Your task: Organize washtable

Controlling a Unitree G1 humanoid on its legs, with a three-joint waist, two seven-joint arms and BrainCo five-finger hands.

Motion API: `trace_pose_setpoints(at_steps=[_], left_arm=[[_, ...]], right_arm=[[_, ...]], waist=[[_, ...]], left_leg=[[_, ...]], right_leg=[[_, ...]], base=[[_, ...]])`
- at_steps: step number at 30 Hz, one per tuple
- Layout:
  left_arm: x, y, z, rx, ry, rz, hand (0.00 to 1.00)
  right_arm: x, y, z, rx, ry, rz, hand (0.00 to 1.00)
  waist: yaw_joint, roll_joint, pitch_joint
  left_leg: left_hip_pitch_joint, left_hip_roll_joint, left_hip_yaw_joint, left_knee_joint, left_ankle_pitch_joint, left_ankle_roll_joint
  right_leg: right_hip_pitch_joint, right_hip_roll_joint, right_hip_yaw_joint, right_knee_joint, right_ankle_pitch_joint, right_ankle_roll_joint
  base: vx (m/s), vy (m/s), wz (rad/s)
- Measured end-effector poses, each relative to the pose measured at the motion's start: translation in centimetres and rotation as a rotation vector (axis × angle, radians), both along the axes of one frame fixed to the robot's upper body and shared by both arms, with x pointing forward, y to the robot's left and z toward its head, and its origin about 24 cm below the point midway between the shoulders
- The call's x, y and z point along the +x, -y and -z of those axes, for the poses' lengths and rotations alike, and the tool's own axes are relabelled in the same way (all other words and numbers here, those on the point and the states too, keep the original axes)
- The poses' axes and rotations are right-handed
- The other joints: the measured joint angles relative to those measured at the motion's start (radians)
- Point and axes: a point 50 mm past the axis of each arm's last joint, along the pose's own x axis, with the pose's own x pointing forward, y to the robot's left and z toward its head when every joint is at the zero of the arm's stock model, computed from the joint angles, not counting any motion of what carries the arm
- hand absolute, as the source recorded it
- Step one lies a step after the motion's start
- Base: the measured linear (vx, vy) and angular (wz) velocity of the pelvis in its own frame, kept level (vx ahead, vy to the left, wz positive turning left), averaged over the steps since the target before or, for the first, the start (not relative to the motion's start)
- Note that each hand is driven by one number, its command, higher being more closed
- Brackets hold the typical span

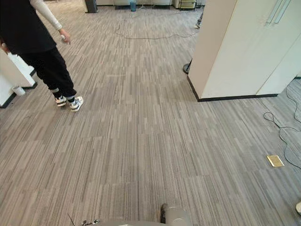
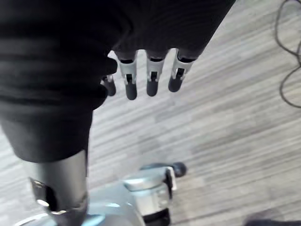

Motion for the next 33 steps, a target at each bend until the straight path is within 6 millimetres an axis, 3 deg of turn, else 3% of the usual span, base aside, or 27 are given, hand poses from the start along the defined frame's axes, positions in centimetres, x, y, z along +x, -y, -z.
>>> trace_pose_setpoints(at_steps=[2,3,5,6,8,9,10,11,12,13,16,18,20,21,33], left_arm=[[0.3,0.0,-0.1,0.008,0.012,0.021,0.00],[0.4,0.0,-0.1,0.011,0.012,0.038,0.00],[0.3,0.0,-0.1,0.014,0.006,0.060,0.00],[-0.1,-0.6,-0.1,0.029,-0.007,0.085,0.00],[-0.1,-0.9,-0.2,0.036,-0.015,0.098,0.00],[-0.2,-1.2,-0.1,0.040,-0.029,0.111,0.00],[-0.2,-1.4,-0.1,0.047,-0.044,0.154,0.00],[-0.2,-1.4,-0.1,0.047,-0.053,0.176,0.00],[-0.1,-1.4,-0.1,0.048,-0.061,0.200,0.00],[-0.3,-1.4,0.0,0.048,-0.074,0.223,0.00],[0.2,-1.4,-0.1,0.050,-0.062,0.227,0.00],[0.2,-1.3,0.0,0.050,-0.061,0.223,0.00],[0.3,-1.6,-0.1,0.057,-0.059,0.216,0.00],[0.3,-0.2,0.4,0.038,-0.104,0.312,0.00],[0.4,-0.2,0.4,0.038,-0.096,0.311,0.00]], right_arm=[[0.1,0.2,0.0,-0.005,0.004,0.012,0.00],[0.0,0.4,-0.1,-0.011,0.002,0.021,0.00],[-0.1,0.5,-0.1,-0.017,-0.004,0.020,0.00],[-0.1,0.3,0.0,-0.018,-0.006,0.024,0.00],[-0.5,0.2,0.0,-0.016,-0.016,0.031,0.00],[0.2,0.0,0.0,-0.010,0.003,0.030,0.00],[0.7,-0.3,0.1,-0.001,0.015,0.027,0.00],[1.0,-0.5,0.1,0.003,0.020,0.029,0.00],[1.0,-0.5,0.1,0.005,0.020,0.026,0.00],[1.0,-0.6,0.1,0.008,0.020,0.019,0.00],[1.4,-0.5,0.1,0.002,0.032,0.015,0.00],[1.2,-0.6,0.1,0.003,0.029,0.015,0.00],[0.4,-1.3,0.2,0.021,0.010,0.020,0.00],[-0.8,0.1,0.3,0.010,-0.071,-0.099,0.00],[-0.8,0.3,0.2,0.003,-0.059,-0.057,0.00]], waist=[[-0.002,-0.003,0.000],[-0.001,-0.002,0.000],[0.006,-0.009,-0.004],[0.016,-0.027,-0.029],[0.011,-0.044,-0.039],[0.008,-0.057,-0.038],[-0.010,-0.063,-0.030],[-0.018,-0.059,-0.026],[-0.020,-0.057,-0.022],[-0.027,-0.052,-0.021],[-0.031,-0.048,-0.021],[-0.033,-0.046,-0.022],[-0.029,-0.062,-0.028],[-0.004,-0.003,-0.054],[-0.005,0.000,-0.052]], left_leg=[[-0.008,-0.041,-0.002,-0.309,0.012,-0.016],[0.001,-0.098,-0.058,-0.586,0.045,-0.057],[0.020,-0.125,-0.081,-0.634,0.138,-0.055],[0.004,-0.176,-0.079,-0.579,0.152,0.002],[0.000,-0.205,-0.062,-0.541,0.117,0.042],[0.030,-0.229,-0.039,-0.542,0.088,0.056],[0.074,-0.246,-0.026,-0.550,0.066,0.073],[0.099,-0.252,-0.026,-0.553,0.051,0.075],[0.159,-0.261,-0.025,-0.569,0.038,0.087],[0.230,-0.260,-0.021,-0.609,0.034,0.088],[0.322,-0.252,-0.022,-0.688,0.034,0.087],[0.331,-0.248,-0.036,-0.688,0.023,0.068],[0.356,-0.264,-0.052,-0.688,0.007,0.042],[0.405,-0.224,-0.071,-0.790,0.005,0.008],[0.387,-0.219,-0.043,-0.808,0.005,0.007]], right_leg=[[0.019,-0.022,0.007,-0.010,-0.031,0.022],[0.030,-0.045,0.015,0.012,-0.084,0.039],[0.036,-0.063,0.039,0.026,-0.121,0.055],[0.038,-0.108,0.074,0.034,-0.170,0.061],[0.009,-0.131,0.107,0.132,-0.178,0.056],[-0.075,-0.154,0.144,0.327,-0.148,0.098],[-0.157,-0.166,0.169,0.522,-0.066,0.163],[-0.189,-0.169,0.168,0.607,-0.047,0.171],[-0.225,-0.173,0.150,0.695,-0.069,0.147],[-0.227,-0.175,0.088,0.664,-0.106,0.121],[-0.248,-0.164,-0.030,0.465,-0.138,0.116],[-0.247,-0.156,-0.048,0.269,-0.101,0.104],[-0.230,-0.154,-0.045,0.122,0.090,0.095],[-0.026,-0.062,-0.048,-0.329,0.302,0.095],[-0.062,-0.058,-0.024,-0.330,0.302,0.095]], base=[[0.35,0.159,-0.07],[0.37,0.223,-0.05],[0.42,0.289,-0.31],[0.45,0.321,-0.50],[0.41,0.252,-0.39],[0.43,0.271,-0.22],[0.41,0.277,-0.12],[0.39,0.244,-0.09],[0.38,0.186,-0.03],[0.42,0.173,-0.05],[0.29,0.073,0.04],[0.29,0.005,0.30],[0.25,-0.043,0.28],[0.07,-0.019,0.06],[0.00,-0.007,-0.07]])
